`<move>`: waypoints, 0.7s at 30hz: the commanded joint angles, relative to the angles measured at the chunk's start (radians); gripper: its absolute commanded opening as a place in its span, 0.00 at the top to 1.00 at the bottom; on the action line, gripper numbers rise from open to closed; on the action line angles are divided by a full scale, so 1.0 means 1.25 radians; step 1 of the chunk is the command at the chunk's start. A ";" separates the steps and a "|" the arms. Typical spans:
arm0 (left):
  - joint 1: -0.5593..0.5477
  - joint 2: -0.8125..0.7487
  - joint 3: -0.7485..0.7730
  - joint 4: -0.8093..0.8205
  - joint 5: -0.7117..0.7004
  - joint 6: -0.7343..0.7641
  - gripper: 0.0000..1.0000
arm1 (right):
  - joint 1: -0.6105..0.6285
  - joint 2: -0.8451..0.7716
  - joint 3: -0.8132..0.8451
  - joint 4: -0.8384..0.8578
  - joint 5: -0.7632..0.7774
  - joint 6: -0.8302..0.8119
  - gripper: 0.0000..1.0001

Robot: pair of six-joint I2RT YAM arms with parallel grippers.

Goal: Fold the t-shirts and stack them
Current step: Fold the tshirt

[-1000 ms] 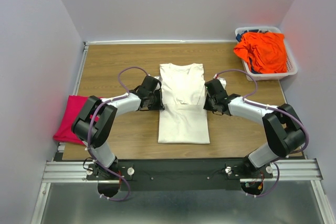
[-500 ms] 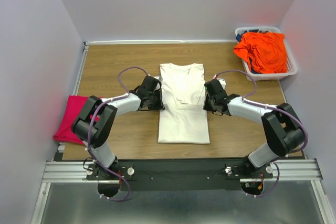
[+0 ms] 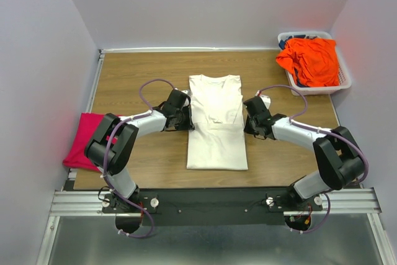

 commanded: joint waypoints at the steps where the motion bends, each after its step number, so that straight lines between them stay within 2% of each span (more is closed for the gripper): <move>1: 0.006 0.010 -0.020 -0.021 -0.020 0.013 1.00 | -0.006 -0.032 0.012 -0.020 -0.007 0.003 0.73; 5: 0.006 0.006 -0.011 -0.024 -0.016 0.016 1.00 | -0.005 -0.041 0.045 -0.015 -0.054 -0.020 0.63; 13: 0.006 0.013 -0.011 -0.020 -0.011 0.015 1.00 | 0.001 0.059 0.089 -0.009 -0.053 -0.035 0.63; 18: 0.006 0.015 -0.010 -0.021 -0.012 0.016 1.00 | 0.001 0.094 0.090 -0.005 -0.048 -0.030 0.66; 21: 0.006 0.017 -0.011 -0.024 -0.014 0.016 1.00 | 0.001 0.088 0.082 -0.005 -0.037 -0.026 0.76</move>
